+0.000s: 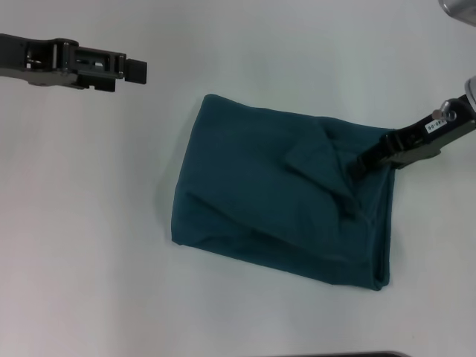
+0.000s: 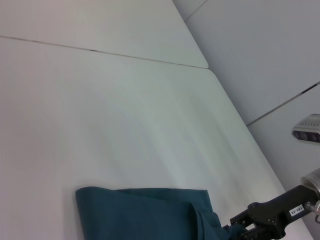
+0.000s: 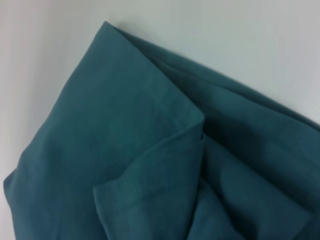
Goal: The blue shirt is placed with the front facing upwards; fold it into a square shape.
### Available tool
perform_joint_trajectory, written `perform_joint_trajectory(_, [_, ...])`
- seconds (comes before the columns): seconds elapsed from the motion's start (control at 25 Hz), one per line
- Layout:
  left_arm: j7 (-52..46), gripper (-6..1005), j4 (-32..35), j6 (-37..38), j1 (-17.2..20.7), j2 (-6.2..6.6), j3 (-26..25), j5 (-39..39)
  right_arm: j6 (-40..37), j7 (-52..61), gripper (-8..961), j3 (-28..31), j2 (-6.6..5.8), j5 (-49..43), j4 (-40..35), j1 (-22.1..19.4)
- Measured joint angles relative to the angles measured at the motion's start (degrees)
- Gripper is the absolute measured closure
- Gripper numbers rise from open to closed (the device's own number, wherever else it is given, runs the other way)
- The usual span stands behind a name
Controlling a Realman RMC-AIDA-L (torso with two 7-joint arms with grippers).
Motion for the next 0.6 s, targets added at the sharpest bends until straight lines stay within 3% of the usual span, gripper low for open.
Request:
perform_joint_trajectory(0.2, [0.0,126,0.0,-0.1,0.0,0.01,0.0,0.0,0.5,-0.6,487,-0.9,0.71,0.2,0.0,0.3])
perform_joint_trajectory(0.4, [0.0,126,0.0,-0.1,0.0,0.10,0.0,0.0,0.0,-1.3,700,-1.3,1.22,0.5,-0.9,0.4])
perform_joint_trajectory(0.6, [0.0,126,0.1,-0.1,0.0,0.13,0.0,0.1,-1.6,-0.8,772,-0.7,1.03,1.7,-3.0,0.1])
